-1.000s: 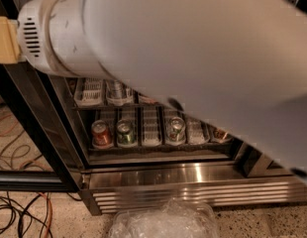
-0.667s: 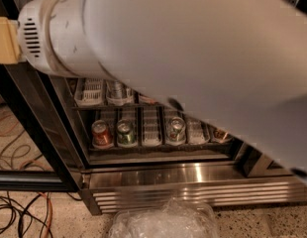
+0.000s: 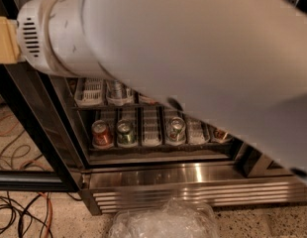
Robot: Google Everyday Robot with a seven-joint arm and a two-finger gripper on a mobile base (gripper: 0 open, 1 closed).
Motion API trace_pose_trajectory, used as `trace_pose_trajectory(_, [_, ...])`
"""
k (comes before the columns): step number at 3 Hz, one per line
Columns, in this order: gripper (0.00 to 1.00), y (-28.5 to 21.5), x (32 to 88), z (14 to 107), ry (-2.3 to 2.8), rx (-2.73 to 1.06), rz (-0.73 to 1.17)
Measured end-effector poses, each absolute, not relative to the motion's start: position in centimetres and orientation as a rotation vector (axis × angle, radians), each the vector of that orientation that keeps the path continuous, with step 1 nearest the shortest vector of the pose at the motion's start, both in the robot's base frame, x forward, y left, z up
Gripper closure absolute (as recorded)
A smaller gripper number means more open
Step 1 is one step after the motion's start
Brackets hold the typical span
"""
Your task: Pick redbull can from top shelf of fridge
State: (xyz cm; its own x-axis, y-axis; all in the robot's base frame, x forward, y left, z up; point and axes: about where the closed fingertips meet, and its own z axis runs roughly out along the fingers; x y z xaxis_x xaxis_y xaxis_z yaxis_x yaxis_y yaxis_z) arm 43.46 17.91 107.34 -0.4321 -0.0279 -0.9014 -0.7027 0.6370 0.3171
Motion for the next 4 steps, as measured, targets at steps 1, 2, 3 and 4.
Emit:
trace_pose_trajectory(1, [0.0, 17.9, 43.5, 107.3, 1.878, -0.58, 0.864])
trace_pose_trajectory(2, [0.0, 16.2, 44.6, 106.4, 1.894, -0.531, 0.804])
trace_pose_trajectory(3, [0.0, 11.6, 47.5, 103.1, 1.984, -0.407, 0.721])
trace_pose_trajectory(4, [0.0, 11.4, 47.8, 103.8, 1.978, -0.385, 0.69])
